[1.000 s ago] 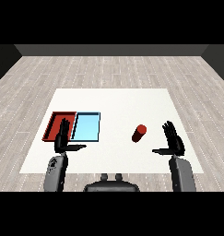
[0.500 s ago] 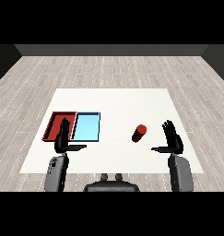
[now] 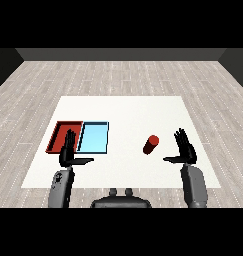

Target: Pick the red can and put it in the red box

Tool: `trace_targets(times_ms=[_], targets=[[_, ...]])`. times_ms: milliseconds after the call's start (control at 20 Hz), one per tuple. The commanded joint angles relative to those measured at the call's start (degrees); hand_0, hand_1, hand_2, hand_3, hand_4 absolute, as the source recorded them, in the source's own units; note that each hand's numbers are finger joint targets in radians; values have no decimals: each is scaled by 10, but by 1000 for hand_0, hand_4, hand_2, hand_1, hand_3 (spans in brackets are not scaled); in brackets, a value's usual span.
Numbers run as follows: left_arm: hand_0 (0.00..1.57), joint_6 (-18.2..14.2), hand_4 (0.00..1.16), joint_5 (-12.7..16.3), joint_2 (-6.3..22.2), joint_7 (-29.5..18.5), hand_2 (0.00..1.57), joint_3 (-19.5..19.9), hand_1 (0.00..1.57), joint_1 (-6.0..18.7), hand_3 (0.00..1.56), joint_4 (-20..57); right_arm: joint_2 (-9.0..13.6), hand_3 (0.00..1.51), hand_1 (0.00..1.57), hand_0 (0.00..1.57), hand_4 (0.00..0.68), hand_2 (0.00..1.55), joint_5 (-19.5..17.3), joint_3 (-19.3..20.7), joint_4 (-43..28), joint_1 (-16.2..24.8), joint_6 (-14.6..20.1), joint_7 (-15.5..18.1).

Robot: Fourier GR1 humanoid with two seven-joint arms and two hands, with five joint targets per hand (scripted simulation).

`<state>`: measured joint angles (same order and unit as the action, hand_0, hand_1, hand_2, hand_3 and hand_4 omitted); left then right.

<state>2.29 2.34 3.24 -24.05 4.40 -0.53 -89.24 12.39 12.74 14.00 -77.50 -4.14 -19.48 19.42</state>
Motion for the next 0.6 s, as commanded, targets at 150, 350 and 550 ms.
trace_targets(times_ms=[150, 350, 550], targets=[[0, -7, 0, 13, -1, 35, 0, 7, 0, 0, 0, -21, -7, 0, 0, 0, 0, 0, 4, -1, 85, -61, 1, 7], [0, 9, 0, 21, 3, 59, 0, -8, 0, -30, 0, -79, -31, 0, 0, 0, 0, 0, -25, -10, 180, -102, 24, 55], [0, -14, 0, -4, -22, 17, 0, -21, 0, 0, 0, -24, -36, 0, 0, 0, 0, 0, 6, -12, 157, -106, 20, 25]])
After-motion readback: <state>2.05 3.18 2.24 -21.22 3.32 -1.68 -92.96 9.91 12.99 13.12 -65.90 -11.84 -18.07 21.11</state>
